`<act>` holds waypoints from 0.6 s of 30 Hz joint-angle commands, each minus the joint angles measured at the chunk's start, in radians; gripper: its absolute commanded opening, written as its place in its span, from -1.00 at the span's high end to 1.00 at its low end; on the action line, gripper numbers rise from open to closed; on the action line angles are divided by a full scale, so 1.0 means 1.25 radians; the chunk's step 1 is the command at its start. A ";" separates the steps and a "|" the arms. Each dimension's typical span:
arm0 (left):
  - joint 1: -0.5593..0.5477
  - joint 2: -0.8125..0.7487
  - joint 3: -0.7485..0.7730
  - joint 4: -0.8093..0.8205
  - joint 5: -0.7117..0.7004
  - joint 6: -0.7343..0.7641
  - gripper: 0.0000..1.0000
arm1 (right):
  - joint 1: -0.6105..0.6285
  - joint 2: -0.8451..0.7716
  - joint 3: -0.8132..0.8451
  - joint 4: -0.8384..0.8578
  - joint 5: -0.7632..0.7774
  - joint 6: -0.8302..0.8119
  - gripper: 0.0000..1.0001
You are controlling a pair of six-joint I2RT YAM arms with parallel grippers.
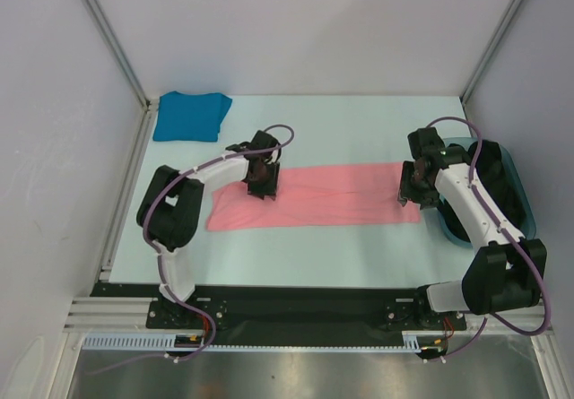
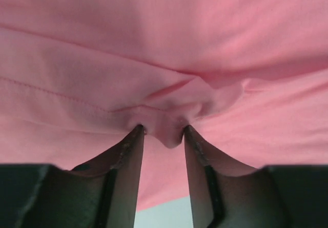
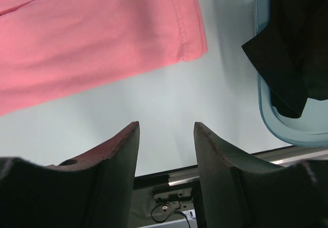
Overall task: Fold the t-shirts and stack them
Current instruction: Fold the tshirt
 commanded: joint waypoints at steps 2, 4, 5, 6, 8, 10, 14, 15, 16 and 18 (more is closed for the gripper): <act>-0.013 0.023 0.064 0.004 -0.030 0.025 0.26 | 0.004 -0.032 -0.004 -0.005 0.005 0.014 -0.05; -0.018 0.026 0.085 -0.002 -0.044 0.026 0.30 | 0.004 -0.033 -0.004 -0.008 0.006 0.015 -0.05; -0.019 0.031 0.093 -0.003 -0.046 0.026 0.31 | 0.004 -0.032 -0.004 -0.007 0.007 0.015 -0.05; -0.023 0.033 0.109 -0.010 -0.049 0.027 0.33 | 0.007 -0.031 -0.005 -0.007 0.007 0.017 -0.05; -0.028 0.043 0.123 -0.018 -0.059 0.025 0.36 | 0.006 -0.027 -0.005 -0.006 0.007 0.017 -0.05; -0.030 0.051 0.144 -0.030 -0.058 0.025 0.41 | 0.008 -0.021 -0.002 -0.006 0.007 0.017 -0.05; -0.033 0.078 0.186 -0.038 -0.058 0.025 0.59 | 0.007 -0.004 -0.001 0.001 0.011 0.026 -0.06; -0.034 0.083 0.195 -0.040 -0.053 0.024 0.63 | 0.006 0.002 -0.001 0.005 0.012 0.031 -0.06; -0.033 0.089 0.206 -0.037 -0.048 0.025 0.72 | 0.004 0.014 -0.004 0.017 0.010 0.038 -0.06; -0.033 0.109 0.237 -0.026 -0.045 0.026 0.73 | 0.003 0.029 -0.007 0.037 -0.008 0.059 -0.06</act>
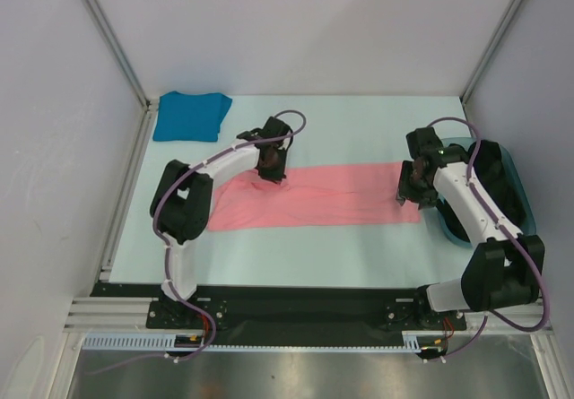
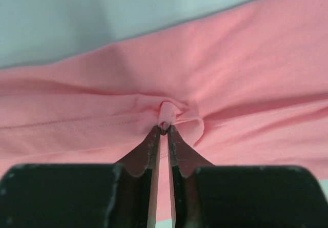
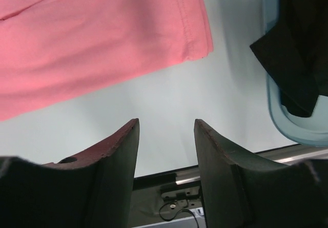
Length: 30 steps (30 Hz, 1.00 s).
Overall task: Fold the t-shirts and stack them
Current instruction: Fold the tshirt
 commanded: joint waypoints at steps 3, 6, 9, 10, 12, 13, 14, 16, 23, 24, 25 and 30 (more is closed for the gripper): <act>-0.005 0.064 0.124 0.013 0.003 0.010 0.61 | -0.003 0.060 -0.007 0.079 -0.050 0.058 -0.05; -0.007 0.096 0.192 0.008 0.000 0.010 0.22 | -0.008 0.104 0.009 0.092 -0.088 0.072 -0.05; -0.005 0.098 0.232 -0.016 -0.032 0.014 -0.05 | -0.007 0.135 0.030 0.095 -0.099 0.068 -0.05; -0.005 0.085 0.228 -0.015 -0.043 0.021 -0.21 | -0.007 0.140 0.035 0.093 -0.101 0.066 -0.05; -0.007 0.032 0.193 -0.004 -0.073 0.032 -0.36 | -0.007 0.145 0.041 0.092 -0.096 0.063 -0.05; -0.004 0.012 0.179 0.001 -0.079 0.038 -0.36 | -0.007 0.145 0.041 0.095 -0.095 0.062 -0.05; -0.003 -0.021 0.167 0.001 -0.090 0.042 -0.36 | -0.007 0.146 0.041 0.096 -0.098 0.062 -0.04; 0.001 -0.051 0.121 0.002 -0.096 0.051 -0.30 | -0.007 0.150 0.045 0.096 -0.096 0.062 -0.05; 0.031 -0.136 -0.057 0.018 -0.059 0.046 0.26 | -0.007 0.149 0.036 0.104 -0.099 0.060 -0.05; 0.035 -0.134 -0.067 0.018 -0.057 0.044 0.26 | -0.007 0.146 0.032 0.106 -0.099 0.061 -0.05; 0.037 -0.131 -0.077 0.021 -0.054 0.044 0.27 | -0.007 0.145 0.030 0.110 -0.100 0.062 -0.05; 0.055 -0.093 -0.088 0.050 -0.036 0.041 0.26 | -0.006 0.146 0.012 0.116 -0.105 0.064 -0.05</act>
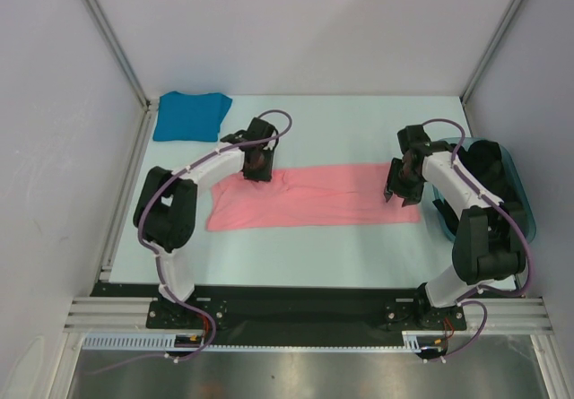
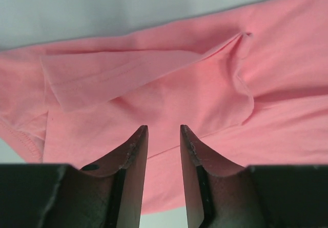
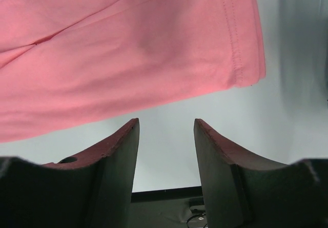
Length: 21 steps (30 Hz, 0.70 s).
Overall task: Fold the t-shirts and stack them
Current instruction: Fold the tshirt
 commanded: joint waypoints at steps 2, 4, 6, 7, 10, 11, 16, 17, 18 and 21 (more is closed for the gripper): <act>0.024 0.047 0.021 0.039 0.032 0.000 0.26 | -0.003 -0.002 -0.004 0.014 -0.007 0.008 -0.05; 0.030 0.064 0.026 0.046 0.032 -0.004 0.26 | -0.003 -0.006 -0.005 0.008 -0.001 0.005 -0.05; 0.039 0.080 0.040 0.052 0.036 -0.001 0.25 | -0.003 -0.012 -0.009 0.004 0.003 0.003 -0.06; 0.043 0.084 0.046 0.051 0.033 -0.001 0.24 | -0.003 -0.013 -0.011 0.003 0.003 0.003 -0.06; 0.044 0.084 0.069 0.039 0.025 0.004 0.22 | -0.001 -0.011 -0.020 0.004 -0.002 0.003 -0.06; 0.045 0.079 0.070 0.035 0.024 0.007 0.21 | -0.001 -0.008 -0.021 0.007 -0.004 0.003 -0.06; 0.044 -0.007 0.046 0.007 0.027 0.009 -0.10 | -0.012 0.028 -0.011 0.028 -0.015 -0.008 -0.09; 0.045 -0.032 0.024 -0.002 0.027 0.010 -0.17 | -0.018 0.037 -0.003 0.031 -0.018 -0.012 -0.08; 0.045 -0.054 0.011 -0.007 0.019 0.014 -0.28 | -0.024 0.043 0.003 0.035 -0.021 -0.013 -0.09; 0.058 -0.143 -0.045 -0.040 0.005 0.014 -0.27 | -0.047 0.071 0.025 0.042 -0.034 -0.025 -0.09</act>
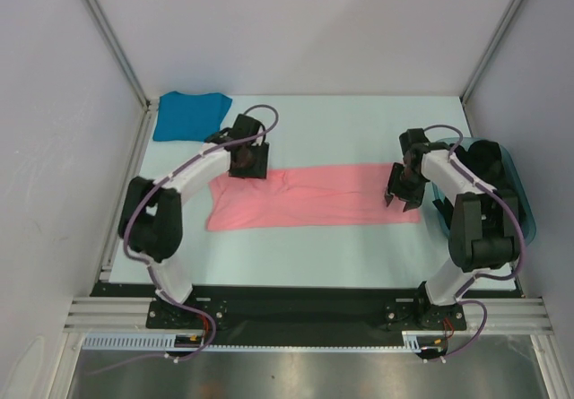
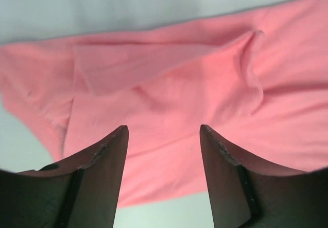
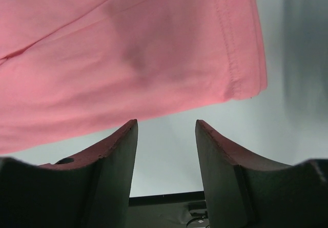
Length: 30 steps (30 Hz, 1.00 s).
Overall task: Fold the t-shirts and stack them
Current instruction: Fold the tshirt
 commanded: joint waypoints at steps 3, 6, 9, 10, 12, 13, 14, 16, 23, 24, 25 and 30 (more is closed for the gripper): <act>0.068 -0.200 -0.113 -0.055 0.003 -0.003 -0.24 | -0.030 0.039 0.047 0.030 -0.015 -0.030 -0.08; 0.156 -0.263 -0.199 -0.052 0.045 -0.008 -0.16 | -0.034 0.053 0.033 0.041 -0.014 -0.035 -0.09; 0.248 -0.294 -0.258 -0.047 0.108 -0.007 -0.13 | -0.039 0.055 0.016 0.055 -0.035 -0.035 -0.08; 0.280 -0.298 -0.269 -0.042 0.134 -0.006 -0.13 | -0.040 0.052 0.005 0.058 -0.040 -0.035 -0.08; 0.304 -0.294 -0.287 -0.045 0.153 -0.005 -0.11 | -0.041 0.047 -0.003 0.066 -0.043 -0.037 -0.09; 0.324 -0.293 -0.292 -0.047 0.168 -0.005 -0.11 | -0.043 0.045 -0.008 0.068 -0.043 -0.037 -0.09; 0.334 -0.291 -0.308 -0.041 0.199 -0.010 -0.09 | -0.041 0.042 -0.008 0.067 -0.045 -0.038 -0.09; 0.361 -0.283 -0.318 -0.037 0.230 -0.015 -0.03 | -0.041 0.034 -0.016 0.068 -0.047 -0.037 -0.09; 0.374 -0.261 -0.363 0.002 0.307 -0.039 0.07 | -0.040 0.026 -0.029 0.078 -0.061 -0.026 -0.09; 0.374 -0.252 -0.365 0.005 0.310 -0.041 0.08 | -0.040 0.025 -0.031 0.079 -0.060 -0.027 -0.09; 0.372 -0.246 -0.367 0.013 0.313 -0.041 0.10 | -0.040 0.023 -0.031 0.078 -0.060 -0.026 -0.09; 0.372 -0.224 -0.373 0.028 0.321 -0.047 0.21 | -0.040 0.014 -0.034 0.074 -0.055 -0.028 -0.09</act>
